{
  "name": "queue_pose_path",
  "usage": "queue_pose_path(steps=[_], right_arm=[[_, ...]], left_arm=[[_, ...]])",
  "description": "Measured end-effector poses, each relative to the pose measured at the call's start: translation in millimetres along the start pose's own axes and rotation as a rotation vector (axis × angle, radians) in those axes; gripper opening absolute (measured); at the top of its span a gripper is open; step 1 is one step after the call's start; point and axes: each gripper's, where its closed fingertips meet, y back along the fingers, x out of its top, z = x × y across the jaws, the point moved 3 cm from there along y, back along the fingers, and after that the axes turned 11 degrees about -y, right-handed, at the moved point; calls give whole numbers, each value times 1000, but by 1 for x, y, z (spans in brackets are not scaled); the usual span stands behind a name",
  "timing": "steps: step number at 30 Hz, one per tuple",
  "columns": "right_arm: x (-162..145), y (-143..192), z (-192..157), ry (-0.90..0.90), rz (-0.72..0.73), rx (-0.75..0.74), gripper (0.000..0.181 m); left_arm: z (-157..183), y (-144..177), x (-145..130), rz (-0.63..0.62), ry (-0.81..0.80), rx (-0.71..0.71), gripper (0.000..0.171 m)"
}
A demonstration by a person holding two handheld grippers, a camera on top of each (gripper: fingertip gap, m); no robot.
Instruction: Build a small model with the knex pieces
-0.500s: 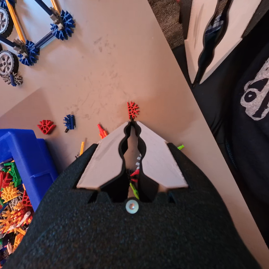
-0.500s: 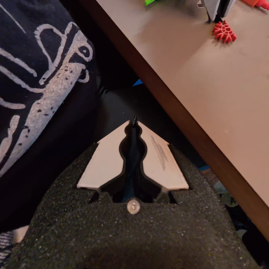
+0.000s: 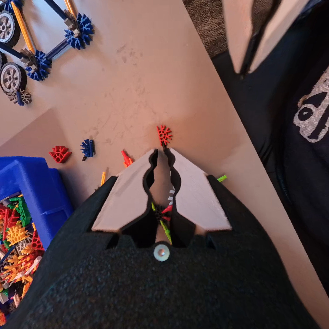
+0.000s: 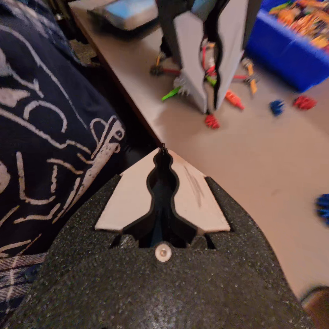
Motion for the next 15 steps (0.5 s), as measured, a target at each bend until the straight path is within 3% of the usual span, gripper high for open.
queue_pose_path(steps=[4, 15], right_arm=[[25, -1, 27, 61, -18, -30, 2], [31, -30, 69, 172, -152, 37, 2]], left_arm=[[0, 2, 2, 11, 6, -2, 13], [-2, -4, 3, 22, -6, -49, 8]])
